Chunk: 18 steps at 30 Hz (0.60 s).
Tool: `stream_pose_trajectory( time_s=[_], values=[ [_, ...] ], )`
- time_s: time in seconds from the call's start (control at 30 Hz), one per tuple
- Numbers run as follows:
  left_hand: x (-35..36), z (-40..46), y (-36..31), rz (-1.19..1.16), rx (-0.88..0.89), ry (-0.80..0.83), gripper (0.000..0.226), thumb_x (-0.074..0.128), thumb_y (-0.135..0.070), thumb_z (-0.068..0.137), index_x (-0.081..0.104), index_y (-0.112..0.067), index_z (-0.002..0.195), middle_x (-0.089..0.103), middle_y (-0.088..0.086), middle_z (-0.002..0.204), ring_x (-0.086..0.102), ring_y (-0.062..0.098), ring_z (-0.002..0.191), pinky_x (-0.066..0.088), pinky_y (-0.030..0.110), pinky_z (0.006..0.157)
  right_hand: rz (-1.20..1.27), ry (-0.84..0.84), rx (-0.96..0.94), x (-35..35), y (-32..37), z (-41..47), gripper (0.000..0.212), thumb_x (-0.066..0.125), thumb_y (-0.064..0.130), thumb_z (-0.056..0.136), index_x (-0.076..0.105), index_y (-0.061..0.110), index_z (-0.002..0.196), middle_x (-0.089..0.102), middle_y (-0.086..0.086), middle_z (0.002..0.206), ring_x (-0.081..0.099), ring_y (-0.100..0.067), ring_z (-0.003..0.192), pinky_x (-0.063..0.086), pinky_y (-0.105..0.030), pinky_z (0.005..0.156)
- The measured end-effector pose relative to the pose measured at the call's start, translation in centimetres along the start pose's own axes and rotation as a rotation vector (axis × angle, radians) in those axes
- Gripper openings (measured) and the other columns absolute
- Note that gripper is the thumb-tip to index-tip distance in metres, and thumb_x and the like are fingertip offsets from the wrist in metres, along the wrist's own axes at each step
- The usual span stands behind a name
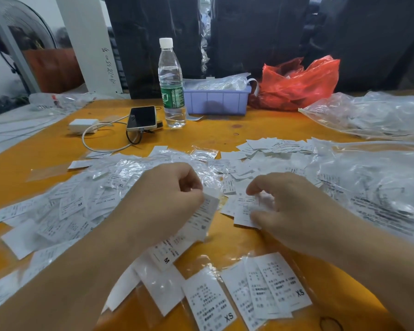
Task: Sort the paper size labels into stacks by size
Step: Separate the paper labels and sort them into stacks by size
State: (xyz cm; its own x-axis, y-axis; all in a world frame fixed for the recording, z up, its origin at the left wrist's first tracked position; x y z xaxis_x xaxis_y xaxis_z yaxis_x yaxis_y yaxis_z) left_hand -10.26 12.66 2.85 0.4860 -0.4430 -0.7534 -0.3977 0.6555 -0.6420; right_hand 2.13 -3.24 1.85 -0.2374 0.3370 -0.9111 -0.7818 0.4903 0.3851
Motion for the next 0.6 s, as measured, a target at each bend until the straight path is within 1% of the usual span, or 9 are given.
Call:
stream_pose_trajectory(
  time_s=[0.03,0.1,0.17,0.27,0.37,0.43,0.5,0.57,0.6],
  values=[
    [-0.4,0.2,0.3,0.036,-0.025,-0.033,0.014,0.059,-0.023,0.085,0.063,-0.033,0.077,0.063,-0.013,0.075,0.059,0.006,0.070,0.041,0.017,0.043,-0.032,0.048,0.015,0.2,0.0,0.1,0.036,0.057,0.038,0.091,0.049,0.038,0.127,0.048,0.019,0.119,0.037,-0.002,0.116,0.035,-0.025,0.084],
    [-1.2,0.7,0.8,0.080,-0.061,-0.108,0.014,0.060,-0.021,0.083,0.063,-0.032,0.075,0.060,-0.012,0.076,0.056,0.008,0.071,0.041,0.024,0.048,-0.042,0.080,0.034,0.3,0.0,0.0,0.041,0.055,0.041,0.092,0.045,0.036,0.130,0.047,0.016,0.125,0.035,-0.004,0.120,0.034,-0.025,0.086],
    [-1.9,1.1,1.5,0.149,-0.092,-0.179,0.012,0.062,-0.020,0.082,0.063,-0.030,0.077,0.057,-0.011,0.074,0.054,0.010,0.070,0.039,0.026,0.053,-0.036,0.059,0.019,0.2,0.1,0.0,0.038,0.058,0.041,0.091,0.048,0.035,0.127,0.050,0.016,0.122,0.040,-0.006,0.115,0.040,-0.027,0.088],
    [-2.8,1.6,2.3,0.271,-0.103,-0.259,0.013,0.063,-0.020,0.082,0.061,-0.031,0.088,0.054,-0.010,0.076,0.053,0.013,0.073,0.037,0.027,0.056,-0.015,0.001,-0.023,0.0,0.2,0.0,0.034,0.062,0.035,0.090,0.052,0.035,0.122,0.050,0.019,0.110,0.045,-0.005,0.108,0.045,-0.029,0.088],
    [-2.3,1.1,1.3,0.288,0.006,-0.307,0.016,0.064,-0.023,0.085,0.058,-0.034,0.094,0.049,-0.013,0.077,0.048,0.008,0.072,0.035,0.027,0.055,0.027,-0.060,-0.044,0.0,0.3,0.0,0.036,0.061,0.025,0.090,0.052,0.034,0.123,0.050,0.020,0.102,0.048,-0.004,0.099,0.048,-0.029,0.084],
    [-1.3,0.4,0.1,0.254,0.121,-0.279,0.011,0.063,-0.030,0.087,0.057,-0.037,0.092,0.049,-0.015,0.078,0.048,0.004,0.070,0.033,0.022,0.054,0.059,-0.120,-0.059,-0.2,0.3,0.1,0.034,0.061,0.020,0.090,0.054,0.032,0.121,0.053,0.019,0.095,0.050,-0.005,0.090,0.050,-0.029,0.077],
    [-0.1,-0.4,-0.9,0.173,0.205,-0.189,0.005,0.062,-0.039,0.085,0.059,-0.037,0.088,0.053,-0.014,0.075,0.051,0.002,0.066,0.032,0.017,0.052,0.106,-0.192,-0.081,-0.5,0.2,0.2,0.030,0.061,0.017,0.090,0.058,0.031,0.115,0.056,0.020,0.084,0.052,-0.005,0.082,0.049,-0.027,0.068],
    [0.8,-0.9,-1.6,0.054,0.249,-0.084,0.010,0.061,-0.047,0.082,0.061,-0.038,0.085,0.057,-0.014,0.075,0.053,-0.002,0.070,0.036,0.014,0.050,0.190,-0.252,-0.083,-0.9,0.3,0.2,0.029,0.063,0.013,0.087,0.061,0.032,0.109,0.060,0.018,0.075,0.055,-0.004,0.075,0.048,-0.023,0.059],
    [1.1,-1.1,-1.7,0.007,0.249,-0.036,0.012,0.060,-0.050,0.081,0.061,-0.039,0.086,0.058,-0.018,0.080,0.053,-0.004,0.075,0.038,0.012,0.053,0.254,-0.271,-0.079,-1.0,0.3,0.2,0.030,0.066,0.012,0.086,0.061,0.033,0.106,0.062,0.015,0.073,0.057,-0.004,0.073,0.048,-0.023,0.058]
  ],
)
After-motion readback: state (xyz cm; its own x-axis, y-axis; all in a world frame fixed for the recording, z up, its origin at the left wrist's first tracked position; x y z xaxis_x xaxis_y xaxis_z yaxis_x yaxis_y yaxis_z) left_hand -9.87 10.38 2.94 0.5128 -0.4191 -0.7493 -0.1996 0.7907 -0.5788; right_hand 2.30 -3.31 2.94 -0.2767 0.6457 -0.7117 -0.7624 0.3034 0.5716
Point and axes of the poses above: each hand's wrist, its own z-axis towards the middle knuckle, its own x-axis out of the palm, y = z × x, the point moved 4 cm from there along z, towards the middle knuckle
